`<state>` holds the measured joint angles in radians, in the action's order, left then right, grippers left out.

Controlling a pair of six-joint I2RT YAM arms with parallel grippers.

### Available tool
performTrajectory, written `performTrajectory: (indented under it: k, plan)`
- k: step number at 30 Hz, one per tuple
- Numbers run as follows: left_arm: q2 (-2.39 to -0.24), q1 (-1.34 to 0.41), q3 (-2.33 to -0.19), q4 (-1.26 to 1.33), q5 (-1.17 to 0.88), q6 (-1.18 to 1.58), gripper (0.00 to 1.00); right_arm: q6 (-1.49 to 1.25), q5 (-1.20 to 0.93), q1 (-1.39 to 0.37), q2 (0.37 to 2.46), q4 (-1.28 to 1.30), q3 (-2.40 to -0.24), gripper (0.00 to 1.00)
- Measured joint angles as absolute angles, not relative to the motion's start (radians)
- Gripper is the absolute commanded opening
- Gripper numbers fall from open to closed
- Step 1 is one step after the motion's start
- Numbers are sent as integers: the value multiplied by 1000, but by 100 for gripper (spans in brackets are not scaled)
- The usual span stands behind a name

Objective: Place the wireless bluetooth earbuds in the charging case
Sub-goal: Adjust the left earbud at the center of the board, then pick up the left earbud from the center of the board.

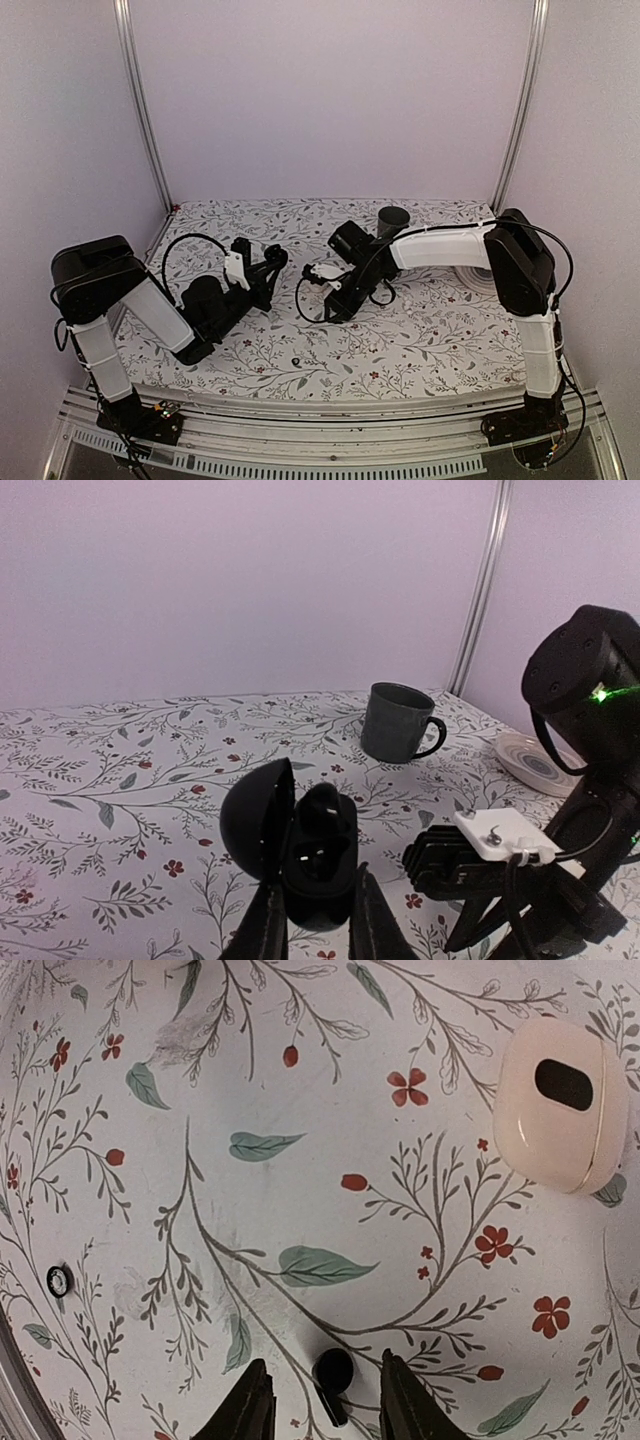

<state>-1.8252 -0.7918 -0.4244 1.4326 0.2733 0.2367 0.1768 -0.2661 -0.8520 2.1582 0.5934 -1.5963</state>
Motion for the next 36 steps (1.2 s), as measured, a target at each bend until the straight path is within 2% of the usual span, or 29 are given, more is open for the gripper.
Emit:
performTrajectory:
  k: [22,36]
  plan:
    - [-1823,-791,-427,1416,270,236,0,279,-178,-884,2184,595,-1600,32]
    - [-1808,-790,-427,1415,270,237,0,291,-159,-886,2184,577,-1584,23]
